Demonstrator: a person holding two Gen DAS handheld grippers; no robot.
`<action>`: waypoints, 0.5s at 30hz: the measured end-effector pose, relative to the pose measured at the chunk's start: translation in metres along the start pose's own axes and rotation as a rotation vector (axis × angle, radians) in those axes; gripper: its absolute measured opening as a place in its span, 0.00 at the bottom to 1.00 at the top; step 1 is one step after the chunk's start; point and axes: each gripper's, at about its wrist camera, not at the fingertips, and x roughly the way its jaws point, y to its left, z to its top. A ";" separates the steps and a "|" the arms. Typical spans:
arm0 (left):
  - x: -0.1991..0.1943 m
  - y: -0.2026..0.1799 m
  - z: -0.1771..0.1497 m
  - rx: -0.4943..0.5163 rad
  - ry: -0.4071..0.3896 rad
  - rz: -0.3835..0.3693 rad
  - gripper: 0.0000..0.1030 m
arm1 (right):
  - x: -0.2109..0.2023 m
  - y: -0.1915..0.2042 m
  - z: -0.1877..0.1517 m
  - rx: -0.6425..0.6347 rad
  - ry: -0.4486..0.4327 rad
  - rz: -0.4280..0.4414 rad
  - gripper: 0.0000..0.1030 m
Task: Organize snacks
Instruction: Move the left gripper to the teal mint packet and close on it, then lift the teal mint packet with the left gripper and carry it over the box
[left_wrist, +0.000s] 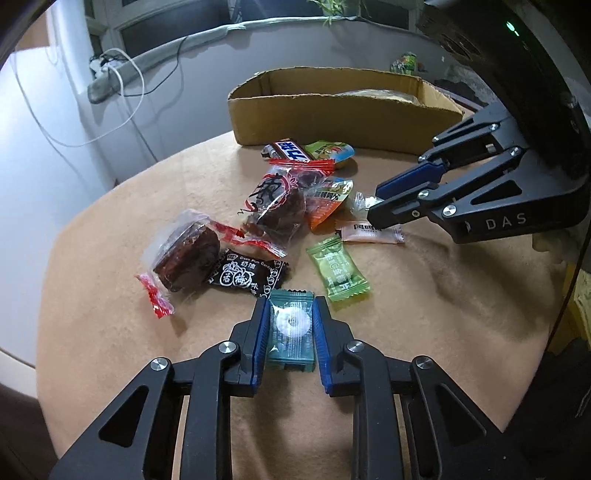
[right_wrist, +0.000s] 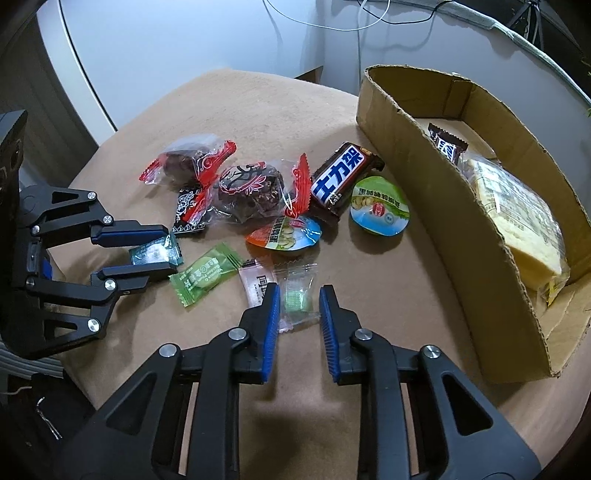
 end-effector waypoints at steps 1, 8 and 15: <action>0.000 0.002 0.000 -0.014 0.000 -0.007 0.21 | -0.001 -0.001 0.000 0.008 -0.003 -0.001 0.22; -0.006 0.006 -0.001 -0.061 -0.012 -0.014 0.20 | -0.018 -0.005 0.001 0.039 -0.055 -0.004 0.22; -0.024 0.015 0.004 -0.124 -0.064 -0.024 0.20 | -0.046 -0.014 0.003 0.063 -0.115 -0.005 0.22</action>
